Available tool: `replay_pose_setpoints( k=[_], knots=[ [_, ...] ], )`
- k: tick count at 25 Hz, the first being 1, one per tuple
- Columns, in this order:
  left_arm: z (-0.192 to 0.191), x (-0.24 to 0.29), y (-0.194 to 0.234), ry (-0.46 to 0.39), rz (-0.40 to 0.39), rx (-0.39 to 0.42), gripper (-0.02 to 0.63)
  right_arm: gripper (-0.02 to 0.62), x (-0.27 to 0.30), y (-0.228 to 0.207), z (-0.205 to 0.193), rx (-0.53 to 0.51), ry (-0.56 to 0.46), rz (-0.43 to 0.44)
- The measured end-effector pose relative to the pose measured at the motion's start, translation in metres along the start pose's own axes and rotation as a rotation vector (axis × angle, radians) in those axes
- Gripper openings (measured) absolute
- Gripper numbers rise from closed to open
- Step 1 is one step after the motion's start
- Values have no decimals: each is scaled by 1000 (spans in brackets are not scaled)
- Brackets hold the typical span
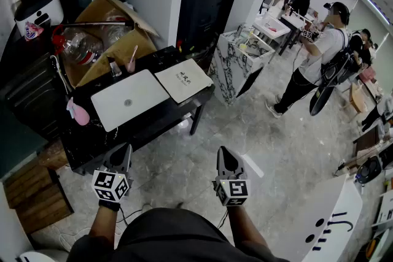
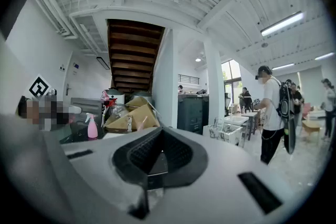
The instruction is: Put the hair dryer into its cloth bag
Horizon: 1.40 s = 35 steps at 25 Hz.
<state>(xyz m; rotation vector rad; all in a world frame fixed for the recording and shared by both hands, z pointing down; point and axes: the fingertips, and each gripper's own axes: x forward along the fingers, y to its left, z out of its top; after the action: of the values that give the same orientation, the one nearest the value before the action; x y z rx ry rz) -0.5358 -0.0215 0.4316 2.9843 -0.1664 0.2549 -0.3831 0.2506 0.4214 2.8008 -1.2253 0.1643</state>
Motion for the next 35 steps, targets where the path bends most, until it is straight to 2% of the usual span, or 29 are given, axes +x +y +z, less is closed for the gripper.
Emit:
replay_pose_setpoints(
  k=[9,15,23,27,35],
  knots=[
    [-1,7,-2,6,1,4,2,-2,1,-6,-2,8,-8,1],
    [-2,24,-13,9,7,11,2,0,2,-14,1,5,-39,40],
    [-6,48,-48,11,41,21,2,1,-7,-42,-18,13,2,112],
    [-11,63,-60,24,49,15,2,0,-1,-66,-28,17,22,106],
    [-20,106,-44,36,73,-8,2,0,38,-87,-45,16,63,129]
  ],
)
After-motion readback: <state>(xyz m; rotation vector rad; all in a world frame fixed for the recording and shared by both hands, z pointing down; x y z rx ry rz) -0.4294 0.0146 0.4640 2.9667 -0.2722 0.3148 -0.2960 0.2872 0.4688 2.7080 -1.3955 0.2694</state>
